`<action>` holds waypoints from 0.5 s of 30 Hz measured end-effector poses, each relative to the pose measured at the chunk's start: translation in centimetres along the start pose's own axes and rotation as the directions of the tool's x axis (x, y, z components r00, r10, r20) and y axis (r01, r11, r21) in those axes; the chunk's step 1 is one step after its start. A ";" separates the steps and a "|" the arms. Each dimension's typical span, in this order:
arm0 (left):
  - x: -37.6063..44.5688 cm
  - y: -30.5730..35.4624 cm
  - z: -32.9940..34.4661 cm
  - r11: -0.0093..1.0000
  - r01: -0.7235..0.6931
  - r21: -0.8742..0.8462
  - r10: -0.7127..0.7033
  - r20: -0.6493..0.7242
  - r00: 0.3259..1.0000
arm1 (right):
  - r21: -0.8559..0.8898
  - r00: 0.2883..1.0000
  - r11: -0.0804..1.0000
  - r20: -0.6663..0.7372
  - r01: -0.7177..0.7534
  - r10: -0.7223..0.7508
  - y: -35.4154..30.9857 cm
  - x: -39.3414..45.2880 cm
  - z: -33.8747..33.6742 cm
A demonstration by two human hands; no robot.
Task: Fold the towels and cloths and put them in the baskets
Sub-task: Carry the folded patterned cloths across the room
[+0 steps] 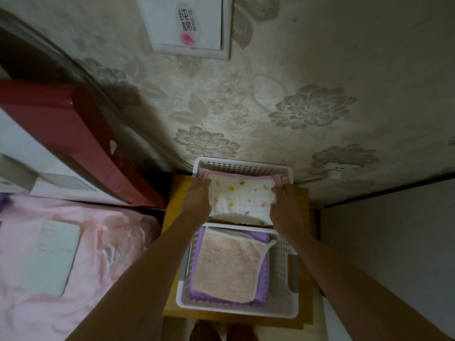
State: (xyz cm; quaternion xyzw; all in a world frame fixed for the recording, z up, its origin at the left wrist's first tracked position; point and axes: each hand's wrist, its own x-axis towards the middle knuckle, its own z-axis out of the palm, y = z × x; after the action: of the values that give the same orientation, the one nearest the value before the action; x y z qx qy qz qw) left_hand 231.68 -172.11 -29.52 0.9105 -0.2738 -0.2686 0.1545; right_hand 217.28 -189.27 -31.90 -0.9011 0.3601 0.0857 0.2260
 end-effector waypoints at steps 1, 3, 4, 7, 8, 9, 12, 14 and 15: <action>-0.1 0.0 0.0 0.999 -0.028 0.030 0.028 0.011 1.000 | -0.048 1.000 0.999 0.025 -0.006 0.007 0.2 -0.1 0.4; -0.6 0.1 -0.2 0.999 -0.034 0.041 0.036 -0.026 0.999 | -0.160 1.000 0.987 0.012 0.001 0.001 0.1 -0.5 0.7; -0.9 -0.1 -0.4 0.999 -0.027 0.024 0.029 -0.077 0.997 | -0.213 0.999 0.977 0.001 0.033 -0.034 -0.4 -0.8 0.7; -1.0 -1.5 -0.6 0.990 0.031 -0.134 -0.060 -0.218 0.974 | -0.202 0.950 0.934 -0.053 0.293 -0.309 -2.3 -0.7 1.3; -0.7 -2.5 0.1 0.976 0.063 -0.207 -0.107 -0.210 0.972 | -0.157 0.909 0.902 -0.047 0.402 -0.414 -3.2 -0.3 1.8; -0.4 -3.4 0.8 0.961 0.089 -0.262 -0.140 -0.184 0.973 | -0.107 0.867 0.863 -0.018 0.493 -0.498 -4.1 0.2 2.4; 0.0 -5.0 3.3 0.911 0.169 -0.375 -0.225 -0.110 0.968 | 0.016 0.756 0.768 0.159 0.641 -0.634 -7.8 2.2 4.7; 0.2 -5.1 4.2 0.865 0.150 -0.480 -0.251 -0.154 0.956 | 0.026 0.692 0.712 0.214 0.702 -0.690 -9.1 3.4 7.0; 0.3 -5.1 4.4 0.848 0.125 -0.515 -0.244 -0.171 0.955 | 0.027 0.685 0.708 0.231 0.706 -0.691 -9.1 4.0 8.3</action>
State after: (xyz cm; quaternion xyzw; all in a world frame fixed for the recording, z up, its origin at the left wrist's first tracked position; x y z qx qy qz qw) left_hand 231.47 -168.77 -35.36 0.8866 -0.0860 -0.2366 0.3880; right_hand 226.52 -182.06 -37.37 -0.9612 -0.0411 0.1058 0.2515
